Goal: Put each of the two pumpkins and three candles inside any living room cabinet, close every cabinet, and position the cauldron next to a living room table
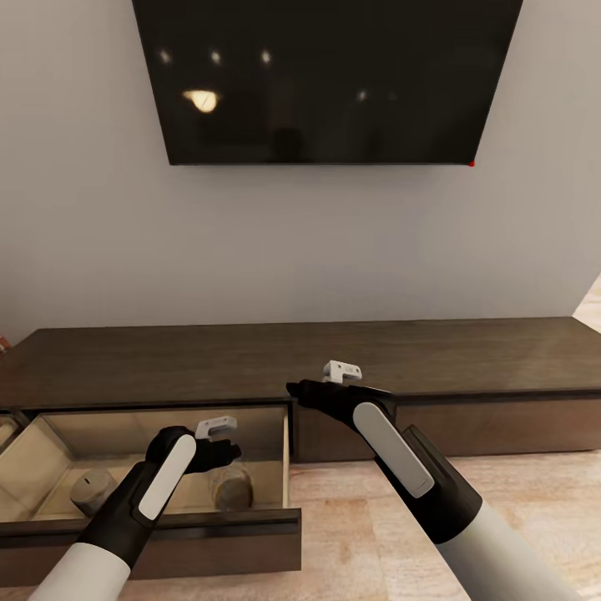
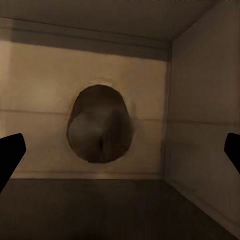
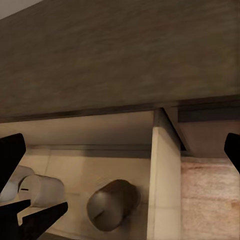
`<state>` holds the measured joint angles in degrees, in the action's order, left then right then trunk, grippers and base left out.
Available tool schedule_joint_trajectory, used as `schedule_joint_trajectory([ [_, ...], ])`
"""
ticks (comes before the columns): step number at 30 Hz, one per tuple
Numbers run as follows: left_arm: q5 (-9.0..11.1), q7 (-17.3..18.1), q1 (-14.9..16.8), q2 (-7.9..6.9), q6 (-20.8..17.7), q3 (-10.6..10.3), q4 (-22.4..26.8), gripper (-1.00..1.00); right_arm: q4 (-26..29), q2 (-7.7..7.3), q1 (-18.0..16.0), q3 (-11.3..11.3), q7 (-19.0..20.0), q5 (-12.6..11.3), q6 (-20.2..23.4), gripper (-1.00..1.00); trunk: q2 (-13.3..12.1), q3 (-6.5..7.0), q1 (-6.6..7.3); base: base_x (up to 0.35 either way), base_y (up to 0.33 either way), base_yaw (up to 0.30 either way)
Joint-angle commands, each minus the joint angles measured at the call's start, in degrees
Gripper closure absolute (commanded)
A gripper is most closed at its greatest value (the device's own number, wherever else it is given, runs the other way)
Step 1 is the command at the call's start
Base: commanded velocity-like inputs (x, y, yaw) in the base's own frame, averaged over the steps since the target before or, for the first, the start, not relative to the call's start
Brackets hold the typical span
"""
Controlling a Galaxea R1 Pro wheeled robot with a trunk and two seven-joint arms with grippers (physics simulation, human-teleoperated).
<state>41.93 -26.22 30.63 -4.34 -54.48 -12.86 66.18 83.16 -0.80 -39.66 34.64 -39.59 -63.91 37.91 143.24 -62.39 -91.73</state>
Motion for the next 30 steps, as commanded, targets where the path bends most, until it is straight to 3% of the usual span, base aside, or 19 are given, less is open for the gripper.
schedule_joint_trajectory([
  [1, 0.57, -0.63, 0.04, -0.06, -0.04, -0.19, 0.1, -1.0, 0.07, -0.05, -0.07, 0.1, -0.57, -0.51, -0.03, -1.0, 0.02, -0.06, 0.01, 0.0, 0.0, 0.0],
  [7, 0.42, -0.67, 0.04, -0.06, -0.08, -0.24, 0.24, -1.0, 0.07, -0.08, -0.07, 0.08, -0.57, -0.51, -0.03, -1.0, -0.03, 0.39, 0.08, 0.0, 0.0, 0.0],
  [30, 0.7, -0.67, 0.04, -0.3, -0.19, 0.0, 0.51, -1.0, 0.07, -0.1, -0.07, 0.08, -0.53, -0.51, -0.03, -1.0, -9.25, 4.51, 5.13, -0.039, 0.007, 0.0],
])
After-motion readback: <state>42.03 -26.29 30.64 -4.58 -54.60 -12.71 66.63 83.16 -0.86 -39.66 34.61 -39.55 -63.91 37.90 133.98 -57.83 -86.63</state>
